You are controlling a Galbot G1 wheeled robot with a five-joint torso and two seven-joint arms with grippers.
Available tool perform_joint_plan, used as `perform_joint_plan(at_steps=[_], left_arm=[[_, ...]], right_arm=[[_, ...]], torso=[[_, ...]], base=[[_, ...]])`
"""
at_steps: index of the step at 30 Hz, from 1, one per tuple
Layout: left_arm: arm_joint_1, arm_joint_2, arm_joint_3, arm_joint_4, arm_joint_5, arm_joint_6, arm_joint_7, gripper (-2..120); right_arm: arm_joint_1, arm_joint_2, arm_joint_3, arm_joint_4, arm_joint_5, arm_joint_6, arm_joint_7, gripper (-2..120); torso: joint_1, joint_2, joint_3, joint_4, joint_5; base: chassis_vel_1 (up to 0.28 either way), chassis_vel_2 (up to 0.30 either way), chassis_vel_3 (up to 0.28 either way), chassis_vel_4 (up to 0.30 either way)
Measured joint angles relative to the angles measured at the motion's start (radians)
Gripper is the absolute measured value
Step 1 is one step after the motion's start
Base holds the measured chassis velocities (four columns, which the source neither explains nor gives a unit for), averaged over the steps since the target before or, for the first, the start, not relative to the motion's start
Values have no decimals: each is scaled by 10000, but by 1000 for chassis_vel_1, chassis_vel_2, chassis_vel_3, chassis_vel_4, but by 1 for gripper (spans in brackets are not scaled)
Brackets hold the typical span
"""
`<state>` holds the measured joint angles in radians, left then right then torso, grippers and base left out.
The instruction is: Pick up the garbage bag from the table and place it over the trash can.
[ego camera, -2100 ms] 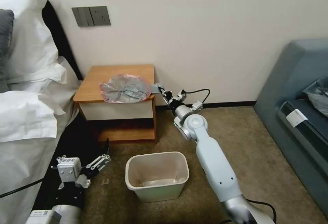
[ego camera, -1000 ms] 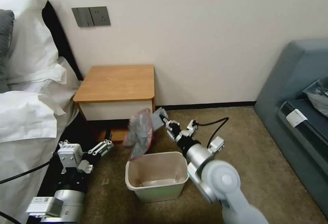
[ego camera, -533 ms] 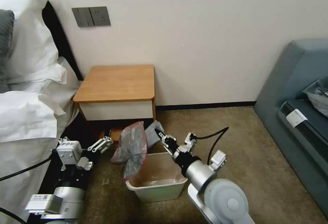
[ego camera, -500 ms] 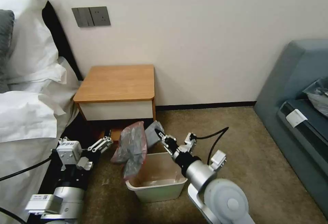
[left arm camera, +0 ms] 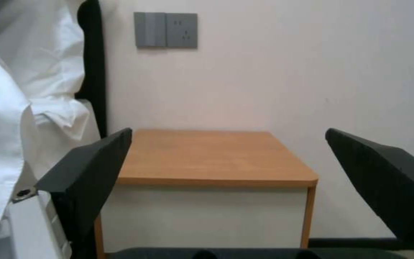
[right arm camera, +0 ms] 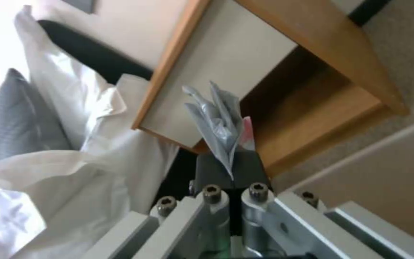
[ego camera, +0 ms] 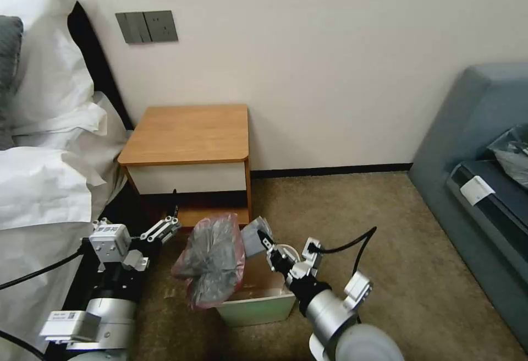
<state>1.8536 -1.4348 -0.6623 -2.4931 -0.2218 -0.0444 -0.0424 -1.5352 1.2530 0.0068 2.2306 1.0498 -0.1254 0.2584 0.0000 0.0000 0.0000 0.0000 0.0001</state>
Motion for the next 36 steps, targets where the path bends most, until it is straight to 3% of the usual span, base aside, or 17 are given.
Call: perform_joint_plan(at_steps=[5,10,23,26,29,30,36], left_arm=[[-23,45,-72,341,-57,-81,-13,100],[21,11,-189,1253,-14,-579,42,100],[140,-116,-160,1543,-31,-825,82,100],[102,-89,-119,1559,-31,-828,92,100],[102,-89,-119,1559,-31,-828,92,100],[33,-81,-85,1602,-31,-829,96,100],[-51,-81,-76,1671,-47,-897,97,100]], right_arm=[[-132,117,-119,-289,-305,194,-29,0],[-300,57,-137,-651,-642,389,-165,0],[-323,-112,-289,-993,-844,529,153,0],[-337,-139,-308,-868,-1028,494,203,15],[-337,-139,-308,-868,-1028,494,203,15],[-337,-226,-326,-732,-1104,374,439,28],[-386,-434,-329,-417,-935,43,1271,50]], torso=[[0,0,0,-1,-1],[0,0,0,0,-3],[0,0,0,0,0],[0,0,0,0,-1],[0,0,0,0,-1],[0,0,0,0,-1],[0,0,0,0,-1]], base=[[0,0,0,0],[0,0,0,0],[0,0,0,0],[0,0,0,0],[0,0,0,0],[0,0,0,0],[0,0,0,0]])
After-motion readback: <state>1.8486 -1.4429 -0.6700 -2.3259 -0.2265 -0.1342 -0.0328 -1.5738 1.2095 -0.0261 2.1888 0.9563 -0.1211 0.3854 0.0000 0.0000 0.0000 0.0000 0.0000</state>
